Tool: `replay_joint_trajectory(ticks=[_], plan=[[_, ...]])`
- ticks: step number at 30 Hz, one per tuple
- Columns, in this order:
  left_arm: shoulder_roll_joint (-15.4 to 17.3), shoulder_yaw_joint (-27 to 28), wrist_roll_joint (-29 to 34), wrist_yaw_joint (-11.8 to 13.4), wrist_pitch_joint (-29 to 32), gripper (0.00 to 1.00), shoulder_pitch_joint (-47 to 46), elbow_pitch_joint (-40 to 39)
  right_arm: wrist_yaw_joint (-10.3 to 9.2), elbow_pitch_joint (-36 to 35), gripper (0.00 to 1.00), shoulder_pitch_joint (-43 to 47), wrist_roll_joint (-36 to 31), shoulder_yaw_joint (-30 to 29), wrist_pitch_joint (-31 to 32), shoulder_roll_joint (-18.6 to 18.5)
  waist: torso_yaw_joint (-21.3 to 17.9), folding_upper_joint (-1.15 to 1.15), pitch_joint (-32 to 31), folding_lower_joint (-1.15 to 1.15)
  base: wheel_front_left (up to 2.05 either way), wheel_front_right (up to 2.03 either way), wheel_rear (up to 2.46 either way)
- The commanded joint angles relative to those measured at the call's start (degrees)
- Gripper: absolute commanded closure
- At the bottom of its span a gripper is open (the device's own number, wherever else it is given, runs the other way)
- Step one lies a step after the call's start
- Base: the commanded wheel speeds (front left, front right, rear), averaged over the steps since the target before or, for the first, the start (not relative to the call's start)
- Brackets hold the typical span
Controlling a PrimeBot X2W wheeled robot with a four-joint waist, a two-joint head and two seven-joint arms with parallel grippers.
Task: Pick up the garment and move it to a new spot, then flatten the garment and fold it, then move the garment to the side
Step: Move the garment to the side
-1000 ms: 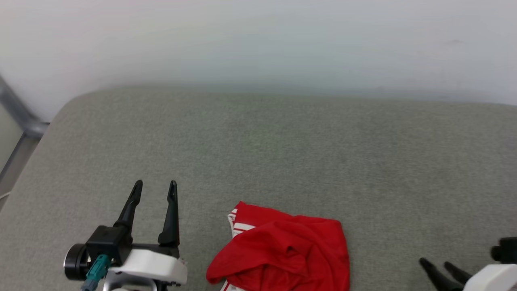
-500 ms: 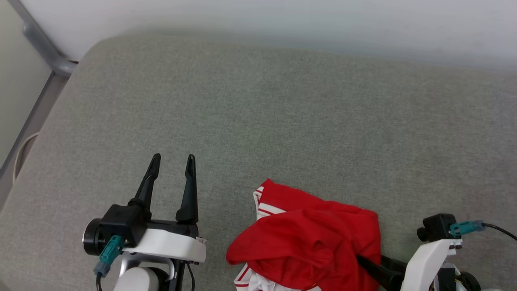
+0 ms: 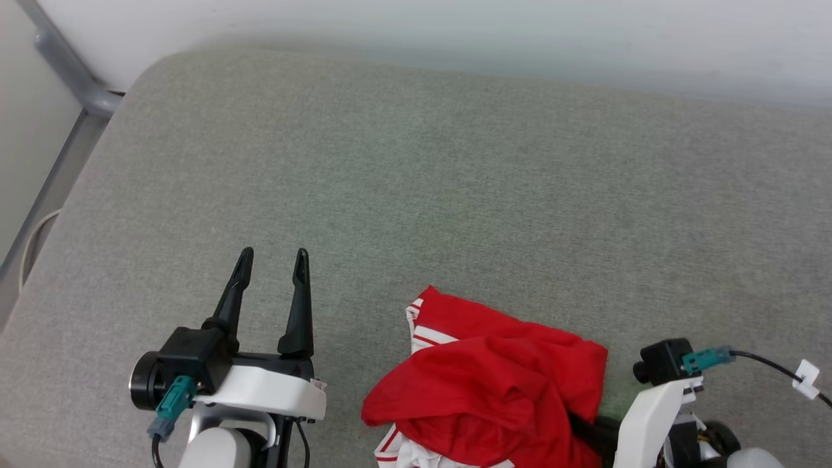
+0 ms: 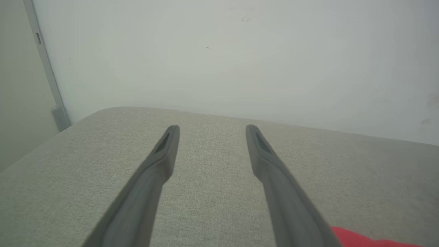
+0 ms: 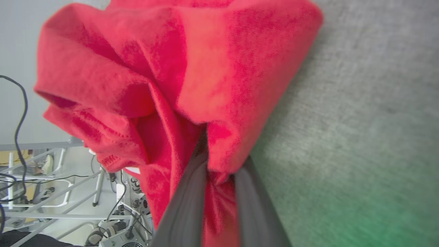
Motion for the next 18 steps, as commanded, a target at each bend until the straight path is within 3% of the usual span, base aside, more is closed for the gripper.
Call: replay_joint_trajectory(ticks=[1, 8, 18], plan=[[-0.1, 0.2, 0.5, -0.5, -0.1, 0.00, 0.6, 0.1, -0.15, -1.1, 1.00, -1.3, -1.3, 0.7, -1.1, -1.2, -1.3, 0.00, -1.3, 0.00, 0.00, 0.00, 0.00], [0.1, 1.4, 1.5, -1.4, -0.1, 0.00, 1.7, -0.3, -0.11, -10.2, 1.00, -5.6, -8.2, 4.6, -3.4, -7.0, -8.4, 0.00, -4.6, 0.00, 0.00, 0.00, 0.00], [0.7, 2.1, 2.5, -2.3, -0.1, 0.00, 2.0, -1.8, -0.10, -20.9, 1.00, -9.9, -13.5, 7.0, 1.5, -14.8, -23.8, 0.00, -4.6, 0.00, 0.00, 0.00, 0.00]])
